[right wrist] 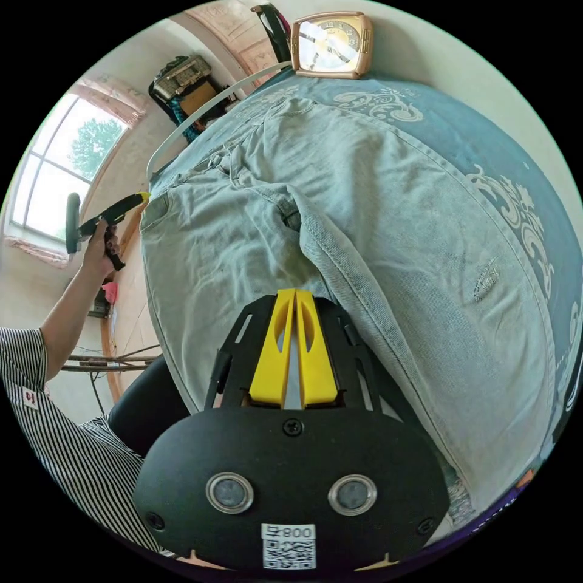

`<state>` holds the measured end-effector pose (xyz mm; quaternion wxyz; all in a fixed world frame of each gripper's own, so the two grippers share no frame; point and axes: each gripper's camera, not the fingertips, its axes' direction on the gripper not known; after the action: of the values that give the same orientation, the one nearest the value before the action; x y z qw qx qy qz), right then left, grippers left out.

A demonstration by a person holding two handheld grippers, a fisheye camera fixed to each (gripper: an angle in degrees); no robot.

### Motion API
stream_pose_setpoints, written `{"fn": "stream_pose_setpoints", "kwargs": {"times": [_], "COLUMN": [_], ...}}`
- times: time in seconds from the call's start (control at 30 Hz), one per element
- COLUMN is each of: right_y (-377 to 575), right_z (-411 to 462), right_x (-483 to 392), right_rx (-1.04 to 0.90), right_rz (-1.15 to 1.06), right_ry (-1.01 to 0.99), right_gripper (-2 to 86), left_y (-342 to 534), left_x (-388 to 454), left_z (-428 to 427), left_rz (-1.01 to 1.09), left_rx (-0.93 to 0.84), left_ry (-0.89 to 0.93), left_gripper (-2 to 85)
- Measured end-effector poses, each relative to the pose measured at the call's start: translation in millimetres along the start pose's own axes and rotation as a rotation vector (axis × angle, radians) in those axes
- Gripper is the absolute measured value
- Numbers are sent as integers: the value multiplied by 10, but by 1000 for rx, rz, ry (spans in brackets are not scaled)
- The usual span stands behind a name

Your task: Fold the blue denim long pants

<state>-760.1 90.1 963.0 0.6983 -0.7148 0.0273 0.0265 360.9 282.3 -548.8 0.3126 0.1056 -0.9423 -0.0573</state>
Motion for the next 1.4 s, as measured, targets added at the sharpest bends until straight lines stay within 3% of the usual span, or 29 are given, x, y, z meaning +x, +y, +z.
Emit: {"fn": "stream_pose_setpoints", "kwargs": {"times": [0.07,0.2,0.37,0.53,0.7,0.83,0.93,1.03,1.2,1.4], "right_y": [-85,-332,-888,-1529,-2212,-2639,-2833,-2922,-3007,-3133], "right_z": [-277,-732,-1060,-1049,-855,-697,-611,-684,-806,-977], "right_x": [-101,-113,-174,-725,-1273,-1574,-1652,-1638,-1661,-1557], "right_rx": [61,174,211,188,120,72,21,40,50,58], "right_rz": [-29,-38,-70,-228,-345,-414,-414,-393,-407,-382], "right_ry": [-13,-22,-87,-103,-11,79,150,169,176,138], "right_gripper": [2,3,15,49,76,77,62,41,24,8], "left_y": [-14,-53,-93,-181,-205,-172,-241,-398,-721,-831], "left_x": [-226,-381,-435,-506,-494,-660,-567,-365,-176,-209], "left_z": [80,514,504,351,636,885,798,833,1402,1539], "left_rz": [-68,22,104,101,225,213,263,376,443,462], "left_rx": [-8,-182,-127,27,-75,-150,-55,1,-165,-170], "left_ry": [6,-61,-117,-13,-108,-19,-66,0,-29,-9], "left_gripper": [22,24,13,27,63,71,63,61,53,13]}}
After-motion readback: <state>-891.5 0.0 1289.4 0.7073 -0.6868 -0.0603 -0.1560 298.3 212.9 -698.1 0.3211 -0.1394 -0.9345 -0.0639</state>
